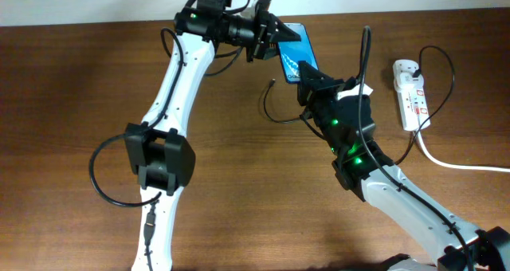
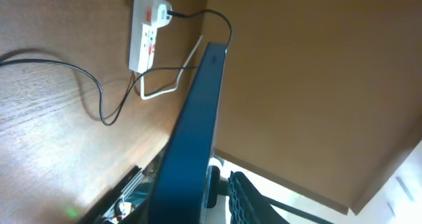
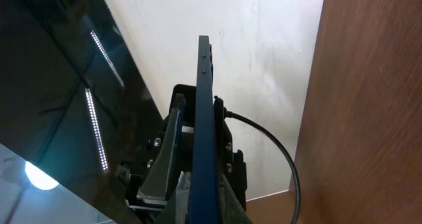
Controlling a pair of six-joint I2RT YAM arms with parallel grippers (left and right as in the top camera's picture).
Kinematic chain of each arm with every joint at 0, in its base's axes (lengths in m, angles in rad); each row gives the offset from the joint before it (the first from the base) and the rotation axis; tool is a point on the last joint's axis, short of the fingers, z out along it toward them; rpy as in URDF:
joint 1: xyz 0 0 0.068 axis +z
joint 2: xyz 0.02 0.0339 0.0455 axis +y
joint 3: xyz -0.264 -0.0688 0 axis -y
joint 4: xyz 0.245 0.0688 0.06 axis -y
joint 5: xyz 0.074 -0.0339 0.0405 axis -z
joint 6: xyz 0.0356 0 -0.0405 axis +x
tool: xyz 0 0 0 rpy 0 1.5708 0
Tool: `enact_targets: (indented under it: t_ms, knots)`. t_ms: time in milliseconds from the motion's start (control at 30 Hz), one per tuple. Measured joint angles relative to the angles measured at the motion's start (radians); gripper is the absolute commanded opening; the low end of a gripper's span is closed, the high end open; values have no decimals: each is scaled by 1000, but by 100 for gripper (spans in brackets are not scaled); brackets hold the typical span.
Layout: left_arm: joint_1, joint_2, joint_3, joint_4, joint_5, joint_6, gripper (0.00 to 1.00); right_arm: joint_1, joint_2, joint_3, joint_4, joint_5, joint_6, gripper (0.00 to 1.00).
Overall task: Plug charger to phone and switch on socket
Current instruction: 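Release the phone from the right gripper and withdraw it, then lower the right gripper onto the black cable's USB-C end and grasp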
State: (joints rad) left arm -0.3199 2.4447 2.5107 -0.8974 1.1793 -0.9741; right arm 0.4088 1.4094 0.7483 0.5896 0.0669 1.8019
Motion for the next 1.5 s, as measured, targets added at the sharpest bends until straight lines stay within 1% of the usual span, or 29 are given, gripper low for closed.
enact_targets:
  t_ms: [100, 167, 200, 300, 367, 567, 600, 633, 700, 833, 900, 933, 1033, 1067, 1100, 1133, 1167, 1200, 1300, 1400, 1467, 1500]
  knots:
    - [-6, 0, 0, 0, -1, 0, 21, 0, 0, 0, 3, 1, 0, 4]
    - [-6, 0, 0, -1, -2, 0, 15, 0, 0, 2, 4, 1, 0, 4]
    - [-6, 0, 0, -2, -3, -2, 8, 0, 0, 2, 6, 1, 0, 4]
    - [-6, 0, 0, 6, -1, 12, 0, 0, 0, 7, 10, 5, 37, 4]
    - [-6, 0, 0, 13, -1, 34, 0, -1, 0, 8, 10, 5, 55, 4]
    - [-6, 0, 0, 9, -9, 31, 0, -1, 0, 8, 6, 5, 61, 4]
    - [-6, 0, 0, 8, -10, 31, 0, -1, 0, 8, 6, 5, 61, 6]
    - [-6, 0, 0, 8, -10, 31, 0, -1, 0, 8, 6, 5, 61, 11]
    - [-6, 0, 0, 6, -14, 27, 0, -1, 0, 8, 6, 5, 50, 17]
    - [-7, 0, 0, -12, -42, -3, 0, -1, 0, 9, 10, 12, 19, 43]
    - [-1, 0, 0, -6, -66, -11, 0, 6, 0, 9, 8, -7, 5, 49]
    - [7, 0, 0, -6, -74, -14, 0, 7, 0, 10, 3, -12, 0, 50]
    - [41, 0, 0, -6, -86, -14, 0, 7, 0, 12, -40, -13, -4, 59]
    - [52, 0, 0, -6, -90, -13, 0, 7, 0, 12, -56, -11, -3, 64]
    - [67, 0, 0, -6, -93, -10, 0, 7, 0, 13, -75, -5, -3, 73]
    - [83, 0, 0, -6, -97, -5, 0, 7, 0, 14, -98, 1, -7, 79]
    - [100, 0, 0, -6, -98, 3, 0, 7, 0, 14, -123, 8, -6, 88]
    - [119, 0, 0, -6, -100, 14, 0, 6, 0, 16, -160, 16, -3, 99]
    - [170, 0, 0, -23, -100, 66, 0, -7, 0, 18, -261, 23, -62, 98]
    - [218, 0, 0, -56, -102, 129, 0, -37, 0, 18, -322, 6, -246, 98]
    - [246, 0, 0, -79, -104, 173, 0, -64, 0, 19, -367, -27, -426, 98]
    - [266, 0, 0, -101, -104, 209, 0, -66, 0, 19, -377, -29, -445, 98]
